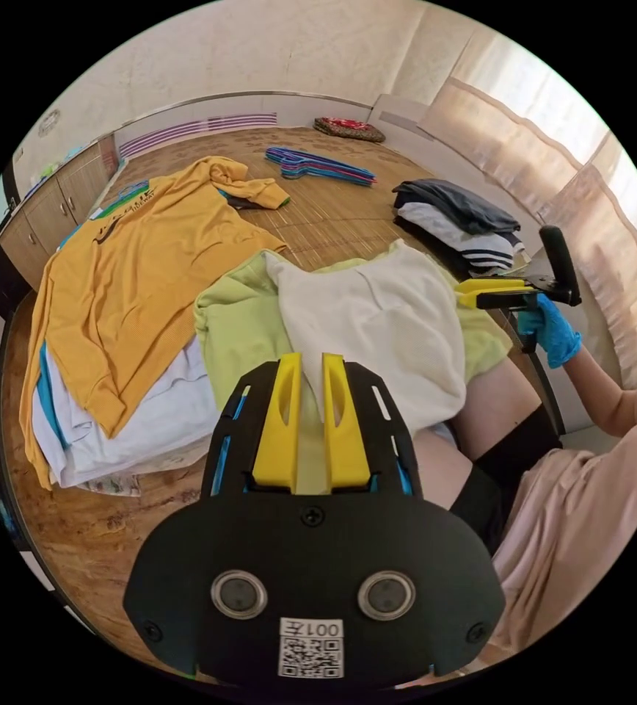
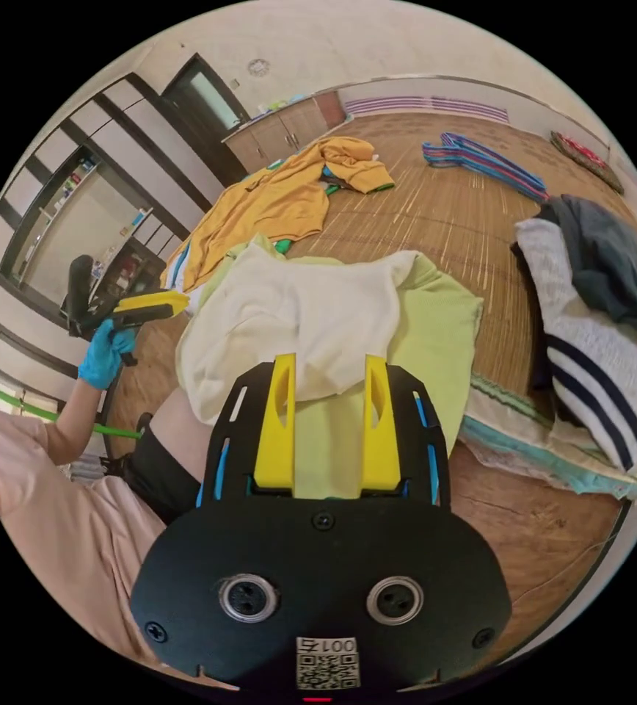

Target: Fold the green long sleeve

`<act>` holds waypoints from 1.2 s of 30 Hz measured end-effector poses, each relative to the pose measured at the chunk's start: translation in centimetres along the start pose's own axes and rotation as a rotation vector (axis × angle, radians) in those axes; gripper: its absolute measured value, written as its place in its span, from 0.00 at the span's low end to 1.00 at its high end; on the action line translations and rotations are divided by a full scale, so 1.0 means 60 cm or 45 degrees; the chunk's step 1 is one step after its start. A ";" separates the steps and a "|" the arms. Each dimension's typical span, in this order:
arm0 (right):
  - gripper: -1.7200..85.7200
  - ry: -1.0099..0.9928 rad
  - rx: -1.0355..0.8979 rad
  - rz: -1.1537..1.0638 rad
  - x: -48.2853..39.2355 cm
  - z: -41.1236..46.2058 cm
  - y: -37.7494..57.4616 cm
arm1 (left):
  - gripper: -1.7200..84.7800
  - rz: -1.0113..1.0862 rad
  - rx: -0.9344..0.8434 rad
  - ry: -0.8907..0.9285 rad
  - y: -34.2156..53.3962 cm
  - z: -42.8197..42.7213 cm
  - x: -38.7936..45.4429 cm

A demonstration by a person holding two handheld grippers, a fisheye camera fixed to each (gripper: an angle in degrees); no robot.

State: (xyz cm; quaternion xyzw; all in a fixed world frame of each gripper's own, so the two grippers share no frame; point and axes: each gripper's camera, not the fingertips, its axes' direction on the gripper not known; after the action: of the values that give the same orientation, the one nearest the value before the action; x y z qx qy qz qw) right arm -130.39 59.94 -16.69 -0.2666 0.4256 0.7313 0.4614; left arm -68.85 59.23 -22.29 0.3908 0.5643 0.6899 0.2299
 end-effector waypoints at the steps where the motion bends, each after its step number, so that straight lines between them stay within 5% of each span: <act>1: 0.17 0.030 -0.011 0.034 0.002 0.011 0.001 | 0.05 0.000 -0.018 0.011 0.003 0.003 0.005; 13: 0.08 0.046 0.001 0.231 0.018 0.044 -0.022 | 0.02 -0.218 -0.242 0.005 -0.015 0.095 0.009; 20: 0.03 -0.398 0.262 0.201 0.052 -0.013 -0.004 | 0.02 -0.116 0.169 0.349 -0.035 0.009 0.011; 26: 0.05 -0.062 -0.091 0.114 0.071 0.021 0.000 | 0.03 -0.221 -0.008 0.257 0.006 0.077 -0.053; 36: 0.10 -0.027 -0.059 -0.123 -0.045 -0.001 0.010 | 0.05 -0.184 -0.030 0.153 0.042 0.045 -0.047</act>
State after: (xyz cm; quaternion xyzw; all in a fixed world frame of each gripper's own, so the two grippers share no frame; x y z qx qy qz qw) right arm -129.78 58.53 -14.39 -0.2896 0.3905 0.7206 0.4943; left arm -64.69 58.05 -20.53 0.3043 0.5956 0.7003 0.2496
